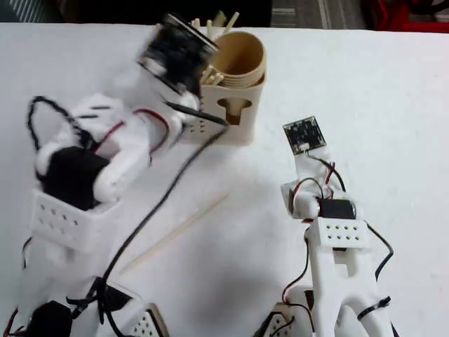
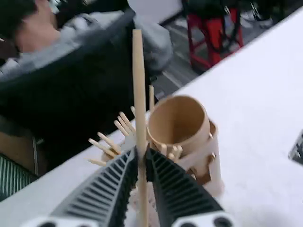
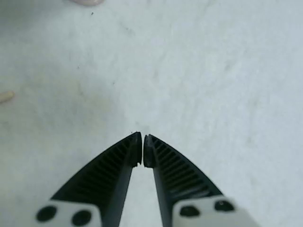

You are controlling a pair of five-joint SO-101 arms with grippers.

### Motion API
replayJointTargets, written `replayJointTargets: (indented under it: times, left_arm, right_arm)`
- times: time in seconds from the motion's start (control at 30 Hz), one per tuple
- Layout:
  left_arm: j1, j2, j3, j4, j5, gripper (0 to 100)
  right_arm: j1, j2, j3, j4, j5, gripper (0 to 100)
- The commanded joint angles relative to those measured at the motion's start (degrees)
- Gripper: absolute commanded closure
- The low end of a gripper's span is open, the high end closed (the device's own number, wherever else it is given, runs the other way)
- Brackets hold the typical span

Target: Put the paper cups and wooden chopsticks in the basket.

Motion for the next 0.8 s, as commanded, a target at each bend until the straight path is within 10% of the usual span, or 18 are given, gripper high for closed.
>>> replayJointTargets:
  times: [0.0,0.27,0.77]
  left_arm:
    - [-0.84,0.13,-2.81,-11.25,2.81,98]
    - [-0.84,7.69,-2.99,-29.98,2.9,98]
    - [-4.88,20.26,-2.9,-35.52,2.99,89]
  right_arm:
    - [0.57,-1.19,-0.44,-0.92,-0.44,97.4]
    - [0.57,-1.19,-0.44,-0.92,-0.26,97.4]
    - [0.48,-1.19,-0.44,-0.92,-0.09,97.4]
